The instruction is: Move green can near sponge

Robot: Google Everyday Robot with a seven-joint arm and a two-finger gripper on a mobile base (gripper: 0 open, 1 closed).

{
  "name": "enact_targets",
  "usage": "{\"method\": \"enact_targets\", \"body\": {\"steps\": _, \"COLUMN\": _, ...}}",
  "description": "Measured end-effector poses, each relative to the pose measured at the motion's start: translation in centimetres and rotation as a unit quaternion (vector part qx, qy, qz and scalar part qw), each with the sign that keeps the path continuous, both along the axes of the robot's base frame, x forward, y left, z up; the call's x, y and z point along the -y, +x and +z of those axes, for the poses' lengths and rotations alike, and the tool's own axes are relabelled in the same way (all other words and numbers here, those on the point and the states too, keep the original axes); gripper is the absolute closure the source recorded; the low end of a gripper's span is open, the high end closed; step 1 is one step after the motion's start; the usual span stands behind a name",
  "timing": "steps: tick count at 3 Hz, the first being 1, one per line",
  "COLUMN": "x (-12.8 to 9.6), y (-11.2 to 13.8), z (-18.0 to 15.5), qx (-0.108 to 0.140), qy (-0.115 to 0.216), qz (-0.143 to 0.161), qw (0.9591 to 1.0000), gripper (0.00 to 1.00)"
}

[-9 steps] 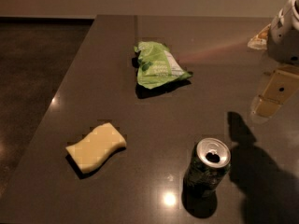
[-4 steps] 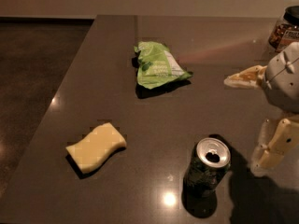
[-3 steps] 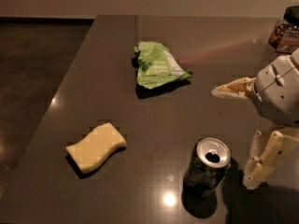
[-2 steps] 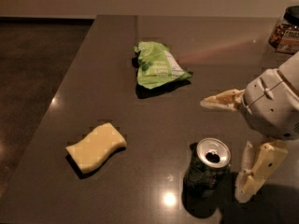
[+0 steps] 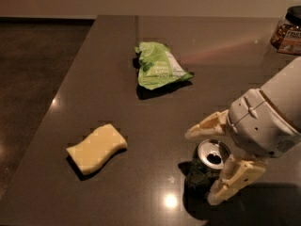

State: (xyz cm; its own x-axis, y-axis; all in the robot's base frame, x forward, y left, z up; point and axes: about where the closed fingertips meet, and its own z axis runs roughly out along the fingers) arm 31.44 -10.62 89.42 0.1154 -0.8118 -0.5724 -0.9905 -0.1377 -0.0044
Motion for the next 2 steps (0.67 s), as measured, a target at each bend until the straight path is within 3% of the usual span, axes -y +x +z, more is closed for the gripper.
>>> {"method": "enact_targets", "body": {"steps": 1, "x": -0.5, "y": 0.1, "z": 0.1, "qx": -0.008, "qy": 0.009, "qz": -0.002, "qw": 0.9999, "gripper": 0.49}}
{"method": "enact_targets", "body": {"steps": 2, "x": -3.3, "y": 1.6, "z": 1.9, "qx": -0.008, "qy": 0.027, "qz": -0.006, "qw": 0.9996, "gripper": 0.8}}
